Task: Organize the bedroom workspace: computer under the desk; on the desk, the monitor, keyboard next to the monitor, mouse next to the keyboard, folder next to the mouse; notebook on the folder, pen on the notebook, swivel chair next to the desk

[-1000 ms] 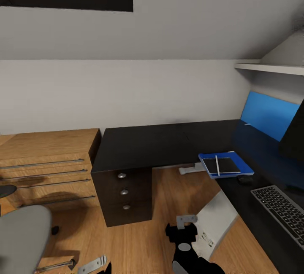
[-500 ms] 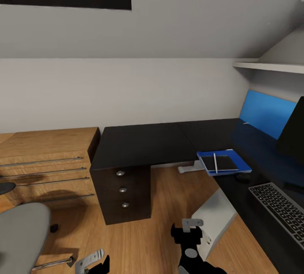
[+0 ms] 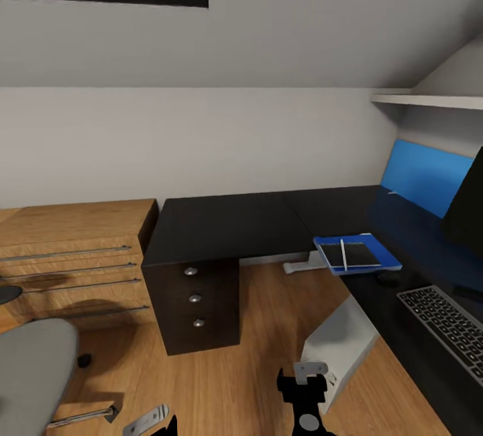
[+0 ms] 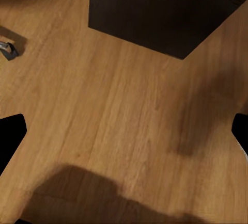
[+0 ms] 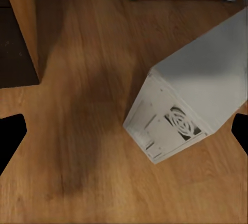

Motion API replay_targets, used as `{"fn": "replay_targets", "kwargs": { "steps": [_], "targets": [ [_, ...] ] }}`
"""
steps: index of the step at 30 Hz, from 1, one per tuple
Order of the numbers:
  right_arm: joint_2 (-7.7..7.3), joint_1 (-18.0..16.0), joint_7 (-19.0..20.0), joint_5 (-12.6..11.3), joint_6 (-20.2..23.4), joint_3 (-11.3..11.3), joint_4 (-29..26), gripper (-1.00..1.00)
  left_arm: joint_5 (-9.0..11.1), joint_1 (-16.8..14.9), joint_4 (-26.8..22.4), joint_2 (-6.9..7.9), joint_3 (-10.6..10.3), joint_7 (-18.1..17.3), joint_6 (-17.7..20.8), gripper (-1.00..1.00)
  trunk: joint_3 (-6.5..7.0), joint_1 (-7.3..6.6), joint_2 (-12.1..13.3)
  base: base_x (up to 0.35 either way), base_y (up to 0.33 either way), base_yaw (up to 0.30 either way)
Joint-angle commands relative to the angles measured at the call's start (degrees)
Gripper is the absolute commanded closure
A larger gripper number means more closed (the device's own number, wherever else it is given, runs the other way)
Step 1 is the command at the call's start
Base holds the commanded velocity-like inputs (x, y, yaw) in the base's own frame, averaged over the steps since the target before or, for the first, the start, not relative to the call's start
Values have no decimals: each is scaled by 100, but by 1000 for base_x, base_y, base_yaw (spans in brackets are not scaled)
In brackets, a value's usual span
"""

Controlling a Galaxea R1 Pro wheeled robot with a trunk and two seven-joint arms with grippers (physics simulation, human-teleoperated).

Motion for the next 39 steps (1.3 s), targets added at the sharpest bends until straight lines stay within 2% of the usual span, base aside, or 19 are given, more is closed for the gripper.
{"fn": "replay_targets", "kwargs": {
  "steps": [1, 10, 11, 12, 16, 17, 20, 26, 32, 39],
  "targets": [
    [31, -10, 20, -31, -150, 76, 156, -100, 20, -2, 22, 5, -9, 36, 26, -100, -23, 23, -45, 0, 0, 0],
    [264, -17, 646, 15, -513, 101, 922, -100, 25, -3, 129, -1, -4, 33, 32, -100, -184, 220, -406, 0, 0, 0],
    [320, -18, 832, 16, -668, 96, 1151, -100, 25, -5, 141, -1, -5, 29, 32, -100, -202, 242, -446, 0, 0, 0],
    [327, -18, 858, 15, -717, 93, 1189, -100, 25, -4, 143, -2, -6, 29, 32, -100, -220, 264, -486, 0, 0, 0],
    [345, -18, 920, 2, -934, 79, 1313, -100, 25, -6, 153, -2, -3, 29, 33, -100, -292, 352, -646, 0, 0, 0],
    [358, -18, 948, -16, -1214, 70, 1527, -100, 25, -3, 168, -2, -1, 34, 33, -100, -310, 374, -686, 0, 0, 0],
    [365, -18, 959, -31, -1535, 67, 1711, -100, 22, -2, 195, -2, 0, 38, 27, -100, -364, 440, -807, 0, 0, 0],
    [359, -18, 962, -42, -1717, 43, 1762, -100, 14, -2, 202, -16, -5, 38, -8, -100, -472, 572, -1047, 0, 0, 0],
    [356, -18, 962, -38, -2145, -5, 1811, -100, 15, -2, 233, -19, -1, 36, -21, -100, -579, 704, -1288, 0, 0, 0],
    [356, -18, 962, -30, -2205, 1, 1830, -100, -14, -3, 321, -19, 4, 38, -28, -100, -689, 857, -1569, 0, 0, -20]
  ]
}}
